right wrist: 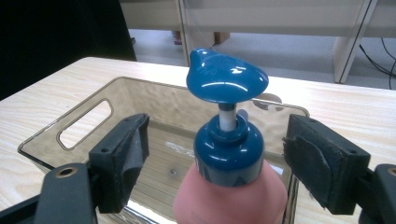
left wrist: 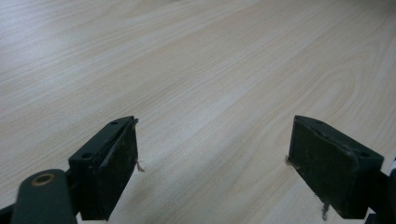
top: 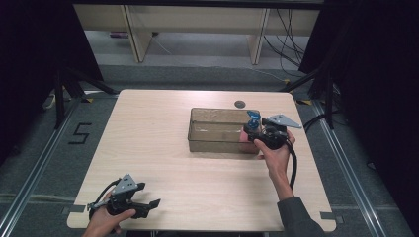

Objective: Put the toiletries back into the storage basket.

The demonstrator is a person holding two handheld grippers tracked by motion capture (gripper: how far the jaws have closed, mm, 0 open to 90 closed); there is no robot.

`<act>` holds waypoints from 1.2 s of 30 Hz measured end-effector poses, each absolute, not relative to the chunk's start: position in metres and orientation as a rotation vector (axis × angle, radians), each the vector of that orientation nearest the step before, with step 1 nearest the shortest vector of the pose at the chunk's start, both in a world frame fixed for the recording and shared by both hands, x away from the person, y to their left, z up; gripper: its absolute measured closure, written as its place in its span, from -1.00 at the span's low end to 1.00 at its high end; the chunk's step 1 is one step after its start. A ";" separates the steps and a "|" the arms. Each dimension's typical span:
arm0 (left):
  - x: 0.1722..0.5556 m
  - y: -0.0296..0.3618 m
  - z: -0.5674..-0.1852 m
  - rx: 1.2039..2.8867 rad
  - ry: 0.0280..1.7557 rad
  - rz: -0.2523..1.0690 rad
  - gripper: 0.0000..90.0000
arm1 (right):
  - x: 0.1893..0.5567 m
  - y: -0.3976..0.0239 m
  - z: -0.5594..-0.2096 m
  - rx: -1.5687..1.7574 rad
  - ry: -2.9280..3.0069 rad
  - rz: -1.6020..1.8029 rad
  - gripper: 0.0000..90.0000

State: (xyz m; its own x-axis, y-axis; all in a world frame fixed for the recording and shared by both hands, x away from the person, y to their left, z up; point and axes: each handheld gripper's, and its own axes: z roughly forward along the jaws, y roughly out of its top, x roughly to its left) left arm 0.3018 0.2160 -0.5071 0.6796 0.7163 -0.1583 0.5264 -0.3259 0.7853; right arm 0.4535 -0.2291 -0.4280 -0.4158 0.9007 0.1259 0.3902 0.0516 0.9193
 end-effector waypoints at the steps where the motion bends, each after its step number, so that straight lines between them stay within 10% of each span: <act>1: 0.302 0.216 -0.507 2.009 0.962 0.272 -0.66 | 0.452 -0.229 -0.428 1.295 1.844 1.352 -0.49; 36: 0.302 0.215 -0.507 1.997 0.967 0.270 -0.66 | 0.424 -0.227 -0.427 1.357 1.843 1.372 -0.50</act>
